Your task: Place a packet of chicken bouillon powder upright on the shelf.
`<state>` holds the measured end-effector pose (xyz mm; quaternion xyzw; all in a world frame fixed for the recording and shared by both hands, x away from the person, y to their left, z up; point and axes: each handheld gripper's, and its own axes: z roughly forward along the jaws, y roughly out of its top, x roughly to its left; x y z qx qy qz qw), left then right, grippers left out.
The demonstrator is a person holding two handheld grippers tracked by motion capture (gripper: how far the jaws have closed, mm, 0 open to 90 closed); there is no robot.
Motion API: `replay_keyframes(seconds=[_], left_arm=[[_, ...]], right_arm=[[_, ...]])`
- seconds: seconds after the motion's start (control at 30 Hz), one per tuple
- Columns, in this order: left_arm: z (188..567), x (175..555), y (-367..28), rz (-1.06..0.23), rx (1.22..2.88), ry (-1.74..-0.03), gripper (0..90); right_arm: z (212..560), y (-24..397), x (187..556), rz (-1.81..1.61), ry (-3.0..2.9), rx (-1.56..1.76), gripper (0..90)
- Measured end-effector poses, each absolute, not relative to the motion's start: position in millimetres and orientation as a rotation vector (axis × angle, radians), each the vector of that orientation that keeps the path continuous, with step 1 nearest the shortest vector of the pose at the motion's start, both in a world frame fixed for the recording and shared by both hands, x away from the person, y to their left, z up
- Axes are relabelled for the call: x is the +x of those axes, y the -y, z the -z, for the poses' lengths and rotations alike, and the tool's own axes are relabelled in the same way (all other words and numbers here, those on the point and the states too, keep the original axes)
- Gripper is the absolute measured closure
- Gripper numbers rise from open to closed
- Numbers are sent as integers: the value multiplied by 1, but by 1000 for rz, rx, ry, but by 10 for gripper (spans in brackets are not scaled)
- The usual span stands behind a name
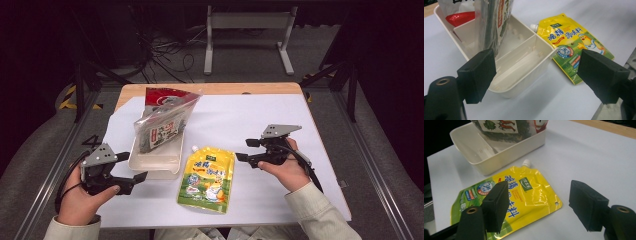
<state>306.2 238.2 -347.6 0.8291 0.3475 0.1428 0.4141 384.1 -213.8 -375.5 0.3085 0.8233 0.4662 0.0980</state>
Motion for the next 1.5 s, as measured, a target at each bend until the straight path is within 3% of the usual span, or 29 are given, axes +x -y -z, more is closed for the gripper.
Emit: replay_keyframes(seconds=[0.9, 1.5], left_arm=[[369, 300, -239, -346, 2067, -906, 123], [374, 294, -243, -340, 2068, -933, 123]], right_arm=[[434, 164, 413, -1242, -2575, 965, 185], [455, 151, 424, -1072, -2611, 958, 91]])
